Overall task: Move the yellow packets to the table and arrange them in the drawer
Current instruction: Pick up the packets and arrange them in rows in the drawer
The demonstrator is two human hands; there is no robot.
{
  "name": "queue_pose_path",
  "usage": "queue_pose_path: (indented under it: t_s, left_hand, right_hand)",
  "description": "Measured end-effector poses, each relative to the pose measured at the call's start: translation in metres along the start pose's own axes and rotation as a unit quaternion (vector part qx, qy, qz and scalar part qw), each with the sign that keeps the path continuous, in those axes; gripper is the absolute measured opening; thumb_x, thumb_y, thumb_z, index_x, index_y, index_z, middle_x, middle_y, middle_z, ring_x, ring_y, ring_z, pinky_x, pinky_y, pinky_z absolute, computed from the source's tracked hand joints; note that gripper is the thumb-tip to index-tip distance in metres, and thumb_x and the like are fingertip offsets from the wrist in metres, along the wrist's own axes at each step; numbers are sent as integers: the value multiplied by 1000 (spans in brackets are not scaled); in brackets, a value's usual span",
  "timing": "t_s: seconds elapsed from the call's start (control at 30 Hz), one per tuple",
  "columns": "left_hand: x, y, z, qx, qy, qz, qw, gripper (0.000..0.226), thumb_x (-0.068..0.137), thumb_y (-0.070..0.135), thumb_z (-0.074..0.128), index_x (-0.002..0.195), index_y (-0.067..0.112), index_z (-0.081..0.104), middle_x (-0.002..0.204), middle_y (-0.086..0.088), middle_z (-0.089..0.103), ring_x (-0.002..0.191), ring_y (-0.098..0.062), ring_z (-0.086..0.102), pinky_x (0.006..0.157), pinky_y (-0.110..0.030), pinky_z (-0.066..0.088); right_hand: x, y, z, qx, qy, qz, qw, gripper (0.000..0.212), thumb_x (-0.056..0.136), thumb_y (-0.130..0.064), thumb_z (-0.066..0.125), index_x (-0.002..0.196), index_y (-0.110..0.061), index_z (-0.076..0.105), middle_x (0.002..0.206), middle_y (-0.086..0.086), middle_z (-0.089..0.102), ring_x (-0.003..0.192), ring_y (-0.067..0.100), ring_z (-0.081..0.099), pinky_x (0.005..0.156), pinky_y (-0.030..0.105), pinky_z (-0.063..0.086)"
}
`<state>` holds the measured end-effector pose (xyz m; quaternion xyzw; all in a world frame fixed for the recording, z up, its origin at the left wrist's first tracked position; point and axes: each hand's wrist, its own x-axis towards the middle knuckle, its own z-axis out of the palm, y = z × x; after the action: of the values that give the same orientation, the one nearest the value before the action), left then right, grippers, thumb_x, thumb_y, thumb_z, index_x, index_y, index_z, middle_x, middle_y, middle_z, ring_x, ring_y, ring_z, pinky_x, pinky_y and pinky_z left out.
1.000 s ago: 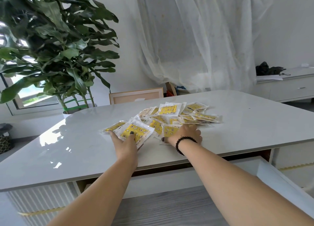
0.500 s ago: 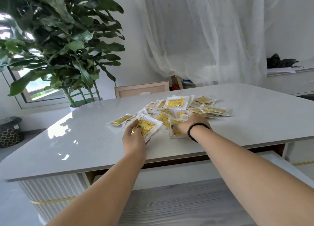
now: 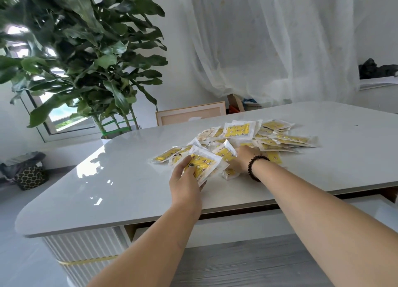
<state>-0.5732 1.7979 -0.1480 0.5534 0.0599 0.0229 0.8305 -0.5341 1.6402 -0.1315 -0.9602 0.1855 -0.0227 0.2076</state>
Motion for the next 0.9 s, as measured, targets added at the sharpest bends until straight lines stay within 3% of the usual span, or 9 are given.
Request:
queue_pose_path:
  t_s: [0.13, 0.2, 0.37, 0.47, 0.53, 0.67, 0.73, 0.8, 0.9]
  left_hand:
    - [-3, 2, -9, 60, -19, -6, 998, 35, 95, 8, 47, 100, 33, 71, 110, -2, 70, 95, -21, 67, 92, -41, 54]
    - [-7, 9, -18, 107, -23, -4, 994, 36, 93, 10, 49, 96, 37, 73, 111, -3, 70, 100, -26, 67, 97, -44, 52]
    - [-29, 40, -37, 189, -2, 15, 982, 34, 95, 8, 46, 104, 33, 69, 103, -4, 67, 92, -26, 65, 91, -40, 53]
    - [-48, 54, -39, 219, -7, 24, 975, 38, 95, 5, 42, 100, 29, 72, 103, -2, 67, 95, -27, 65, 87, -37, 54]
    - [-66, 61, -41, 225, -12, 22, 974, 41, 94, 2, 40, 97, 25, 74, 103, 0, 67, 90, -22, 64, 76, -27, 53]
    - [-107, 70, -43, 220, -39, 0, 975, 32, 91, 5, 48, 98, 20, 76, 96, 0, 71, 80, -20, 64, 71, -26, 50]
    - [-128, 74, -42, 192, -80, -24, 978, 19, 91, 20, 57, 94, 18, 76, 90, -5, 75, 84, -25, 70, 79, -32, 55]
    - [-145, 78, -40, 162, -138, -40, 976, 28, 92, 36, 55, 91, 17, 76, 90, -8, 77, 88, -30, 72, 91, -44, 55]
    - [-167, 77, -39, 190, -200, -7, 961, 48, 78, 51, 63, 90, 6, 72, 93, -12, 74, 86, -32, 69, 92, -40, 50]
  right_hand:
    - [-3, -5, 4, 59, 19, -25, 998, 39, 68, -49, 58, 88, -16, 62, 94, 4, 65, 87, 25, 60, 76, 29, 48]
    - [-13, -7, 3, 64, 39, -39, 996, 31, 72, -41, 67, 88, -15, 60, 89, 3, 64, 84, 24, 59, 79, 32, 45]
    - [-48, -4, -6, 131, 111, -92, 981, 31, 82, -17, 64, 111, -9, 56, 106, 8, 56, 94, 23, 56, 74, 27, 46]
    - [-77, -1, -25, 280, 121, -58, 951, 26, 78, -20, 68, 100, -11, 56, 97, 6, 58, 81, 23, 57, 64, 25, 42]
    - [-97, 1, -37, 369, 107, -40, 922, 29, 74, -20, 72, 93, -1, 59, 90, 11, 62, 72, 24, 61, 57, 27, 49]
    - [-153, 2, -61, 484, 74, -69, 869, 31, 67, -16, 76, 93, -2, 66, 93, 15, 72, 70, 26, 72, 69, 51, 59]
    - [-184, 5, -71, 499, 60, -96, 859, 17, 74, -9, 73, 89, -7, 68, 88, 8, 74, 66, 22, 72, 71, 51, 58]
    - [-218, 13, -76, 487, 58, -121, 863, 13, 76, -10, 72, 89, -10, 69, 87, 4, 74, 75, 23, 72, 75, 48, 58]
    - [-267, 34, -73, 470, 62, -115, 873, 20, 74, -21, 73, 91, -12, 68, 88, 4, 74, 87, 27, 70, 79, 46, 57]
